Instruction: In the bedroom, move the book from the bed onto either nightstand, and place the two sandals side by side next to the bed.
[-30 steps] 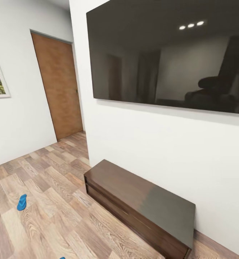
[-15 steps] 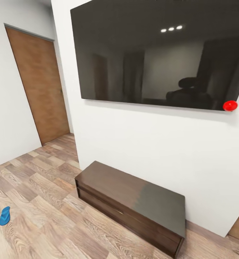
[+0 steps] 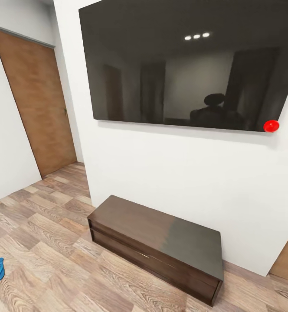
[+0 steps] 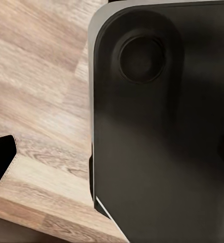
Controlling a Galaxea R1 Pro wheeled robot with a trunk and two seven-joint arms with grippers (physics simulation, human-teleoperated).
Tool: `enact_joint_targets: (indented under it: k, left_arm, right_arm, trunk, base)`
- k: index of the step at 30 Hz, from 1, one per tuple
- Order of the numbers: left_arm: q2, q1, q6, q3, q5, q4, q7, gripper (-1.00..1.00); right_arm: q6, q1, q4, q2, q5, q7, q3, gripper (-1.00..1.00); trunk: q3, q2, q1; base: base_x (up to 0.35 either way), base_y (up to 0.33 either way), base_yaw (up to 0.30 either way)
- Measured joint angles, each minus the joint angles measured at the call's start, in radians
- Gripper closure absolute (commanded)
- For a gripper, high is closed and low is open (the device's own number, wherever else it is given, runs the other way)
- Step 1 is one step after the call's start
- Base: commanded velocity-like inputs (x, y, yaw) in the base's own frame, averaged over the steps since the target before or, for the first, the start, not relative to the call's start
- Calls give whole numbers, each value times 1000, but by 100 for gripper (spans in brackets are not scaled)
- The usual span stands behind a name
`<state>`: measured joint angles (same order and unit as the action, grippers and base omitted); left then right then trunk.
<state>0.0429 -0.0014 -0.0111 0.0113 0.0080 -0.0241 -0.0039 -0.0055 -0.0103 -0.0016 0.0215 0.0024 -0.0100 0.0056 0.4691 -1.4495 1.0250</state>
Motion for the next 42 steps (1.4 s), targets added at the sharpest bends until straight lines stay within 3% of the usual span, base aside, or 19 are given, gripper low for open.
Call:
enact_joint_targets:
  k: [23,42]
  left_arm:
    - [1,0,0,0,0,-1,0,-100]
    - [3,0,0,0,-1,-2,1,-100]
  right_arm:
    - [0,0,0,0,-2,-1,-1,-100]
    - [0,0,0,0,-5,-1,0,-100]
  trunk:
    - [0,0,0]
    - [0,0,0]
  base:
    - [0,175,-9]
    - [-10,220,-236]
